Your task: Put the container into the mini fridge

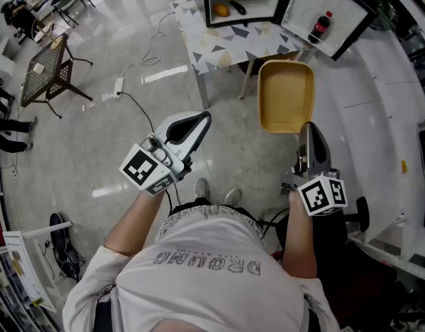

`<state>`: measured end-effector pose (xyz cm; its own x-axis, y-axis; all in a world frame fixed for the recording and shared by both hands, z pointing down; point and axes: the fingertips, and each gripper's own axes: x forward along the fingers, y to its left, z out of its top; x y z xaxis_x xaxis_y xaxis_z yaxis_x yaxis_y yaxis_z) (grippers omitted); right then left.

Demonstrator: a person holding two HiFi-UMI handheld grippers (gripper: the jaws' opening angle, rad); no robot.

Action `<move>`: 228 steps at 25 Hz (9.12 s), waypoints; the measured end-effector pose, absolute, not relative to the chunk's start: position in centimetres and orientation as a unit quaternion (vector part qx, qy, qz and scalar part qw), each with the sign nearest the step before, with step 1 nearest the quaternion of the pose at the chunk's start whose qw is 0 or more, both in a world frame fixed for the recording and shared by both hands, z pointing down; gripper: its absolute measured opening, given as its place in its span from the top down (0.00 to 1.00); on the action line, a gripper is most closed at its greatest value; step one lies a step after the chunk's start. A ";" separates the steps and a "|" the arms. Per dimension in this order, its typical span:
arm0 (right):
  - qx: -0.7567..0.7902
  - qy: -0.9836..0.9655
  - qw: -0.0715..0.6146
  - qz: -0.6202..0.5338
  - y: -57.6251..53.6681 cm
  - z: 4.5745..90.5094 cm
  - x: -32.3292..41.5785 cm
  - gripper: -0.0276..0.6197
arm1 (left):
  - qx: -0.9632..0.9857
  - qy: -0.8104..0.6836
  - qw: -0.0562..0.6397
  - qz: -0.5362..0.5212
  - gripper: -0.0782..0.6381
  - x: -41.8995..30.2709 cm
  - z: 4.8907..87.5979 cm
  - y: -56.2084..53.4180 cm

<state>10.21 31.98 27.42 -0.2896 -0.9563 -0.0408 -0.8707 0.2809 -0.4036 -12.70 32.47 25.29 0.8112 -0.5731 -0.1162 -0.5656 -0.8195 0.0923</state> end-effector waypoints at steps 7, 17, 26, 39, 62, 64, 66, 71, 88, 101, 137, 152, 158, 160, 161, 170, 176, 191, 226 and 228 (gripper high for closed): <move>-0.575 0.790 0.149 -0.153 31.7 27.3 11.2 0.94 | 0.952 -0.299 0.028 -0.066 0.88 -11.6 25.7 32.1; -0.566 0.797 0.145 -0.153 31.6 28.0 14.8 0.94 | 0.949 -0.308 0.023 -0.063 0.88 -7.8 26.1 32.2; -0.557 0.803 0.148 -0.150 31.1 28.5 18.1 0.94 | 0.948 -0.314 0.010 -0.058 0.88 -4.3 26.3 32.3; -0.555 0.805 0.149 -0.147 27.3 29.4 19.9 0.94 | 0.948 -0.314 0.006 -0.061 0.88 -2.3 27.3 28.4; -0.574 0.790 0.119 -0.178 5.1 32.0 16.2 0.94 | 0.954 -0.292 0.022 -0.060 0.88 -5.7 29.1 5.0; -0.577 0.788 0.115 -0.180 2.9 32.2 15.7 0.94 | 0.955 -0.290 0.026 -0.060 0.88 -6.3 29.2 2.7; -0.581 0.786 0.109 -0.180 0.8 32.3 15.4 0.94 | 0.955 -0.288 0.029 -0.060 0.88 -6.8 29.3 0.6; -0.592 0.778 0.099 -0.186 -4.0 32.9 14.9 0.94 | 0.957 -0.283 0.036 -0.057 0.88 -7.8 29.7 -4.5; -0.613 0.755 0.067 -0.222 -13.9 36.9 14.7 0.94 | 0.960 -0.270 0.053 -0.040 0.88 -8.0 32.0 -14.8; -0.585 0.766 0.038 -0.264 -23.5 43.3 15.6 0.94 | 0.947 -0.315 0.065 0.005 0.88 -5.0 37.9 -21.6; -0.620 0.728 0.039 -0.289 -40.5 53.9 14.1 0.94 | 0.927 -0.358 0.094 0.059 0.88 -1.3 46.6 -28.2; -0.623 0.722 0.031 -0.301 -43.6 56.4 13.8 0.94 | 0.926 -0.360 0.097 0.052 0.88 -1.2 47.5 -29.2; -0.624 0.718 0.026 -0.306 -44.2 56.9 13.4 0.94 | 0.926 -0.362 0.098 0.049 0.88 -1.1 47.5 -29.8; -0.628 0.714 0.024 -0.307 -44.3 57.1 13.5 0.93 | 0.925 -0.363 0.098 0.048 0.88 -1.2 47.6 -29.9; -0.629 0.713 0.024 -0.309 -44.3 57.2 13.6 0.93 | 0.925 -0.364 0.098 0.048 0.88 -1.2 47.6 -29.9; -0.625 0.713 0.028 -0.318 -44.5 56.9 13.4 0.91 | 0.925 -0.363 0.100 0.042 0.88 -1.2 47.3 -30.0; -0.624 0.714 0.027 -0.316 -44.5 56.6 13.5 0.89 | 0.927 -0.361 0.098 0.039 0.88 -1.3 46.9 -30.0; -0.600 0.759 0.028 -0.251 -40.0 49.2 12.5 0.91 | 0.934 -0.350 0.069 0.022 0.88 -1.3 42.7 -29.2; -0.532 0.833 0.022 -0.147 -23.9 35.2 9.9 0.95 | 0.941 -0.337 0.025 -0.003 0.88 -3.3 34.5 -21.4; -0.531 0.835 0.018 -0.143 -23.2 34.9 9.8 0.95 | 0.940 -0.341 0.026 -0.007 0.88 -3.5 34.3 -21.2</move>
